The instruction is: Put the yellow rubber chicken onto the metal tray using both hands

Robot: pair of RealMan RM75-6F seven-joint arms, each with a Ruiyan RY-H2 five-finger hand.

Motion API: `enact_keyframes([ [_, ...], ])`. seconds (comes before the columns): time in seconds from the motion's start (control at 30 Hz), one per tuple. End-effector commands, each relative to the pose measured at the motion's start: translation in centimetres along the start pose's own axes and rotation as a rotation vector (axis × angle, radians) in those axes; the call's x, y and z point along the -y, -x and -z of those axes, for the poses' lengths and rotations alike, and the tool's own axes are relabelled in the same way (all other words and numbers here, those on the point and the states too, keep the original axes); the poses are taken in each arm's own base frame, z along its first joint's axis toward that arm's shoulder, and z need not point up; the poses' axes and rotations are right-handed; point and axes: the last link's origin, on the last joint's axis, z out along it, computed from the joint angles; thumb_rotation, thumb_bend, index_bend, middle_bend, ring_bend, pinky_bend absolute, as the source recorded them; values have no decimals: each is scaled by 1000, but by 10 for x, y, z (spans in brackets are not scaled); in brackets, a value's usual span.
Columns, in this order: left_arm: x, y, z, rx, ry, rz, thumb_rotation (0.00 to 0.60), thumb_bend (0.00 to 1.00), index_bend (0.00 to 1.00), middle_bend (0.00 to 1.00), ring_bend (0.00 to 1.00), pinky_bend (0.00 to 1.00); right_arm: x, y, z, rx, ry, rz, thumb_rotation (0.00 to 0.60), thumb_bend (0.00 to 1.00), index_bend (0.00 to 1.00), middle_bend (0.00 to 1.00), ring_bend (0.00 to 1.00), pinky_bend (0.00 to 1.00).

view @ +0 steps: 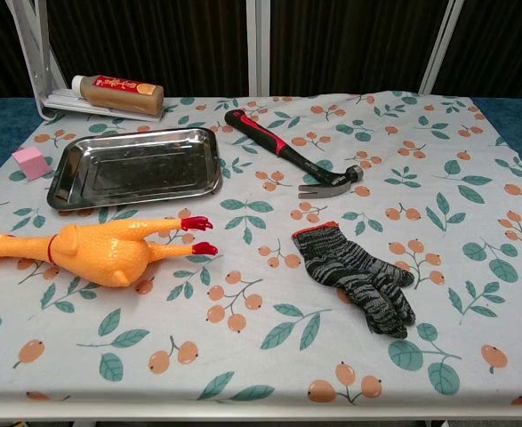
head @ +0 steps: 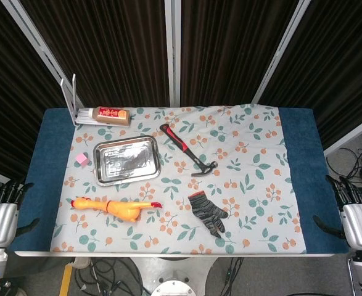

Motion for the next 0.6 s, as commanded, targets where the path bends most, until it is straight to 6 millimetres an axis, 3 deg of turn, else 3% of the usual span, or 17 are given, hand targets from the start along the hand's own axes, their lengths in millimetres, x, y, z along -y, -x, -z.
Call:
enact_keyframes([
  [0.03,-1,1,-1,7,1,1,600,145,252,192,116,166,0,1,0,7,1,-1,600,124,0,144,41,119],
  [0.3,-4,6,-6,27,12,13,600,144,253,192,115,166,-1,2,-3,5,-4,-3,600,124,0,144,41,119],
  [0.53,-17,20,-34,104,114,77,600,154,253,194,116,166,1,-1,-6,-3,-26,-2,600,123,0,143,41,119],
  [0.6,-23,24,-44,95,148,83,600,183,273,238,151,184,2,-1,-7,-2,-30,-1,600,123,0,143,41,119],
])
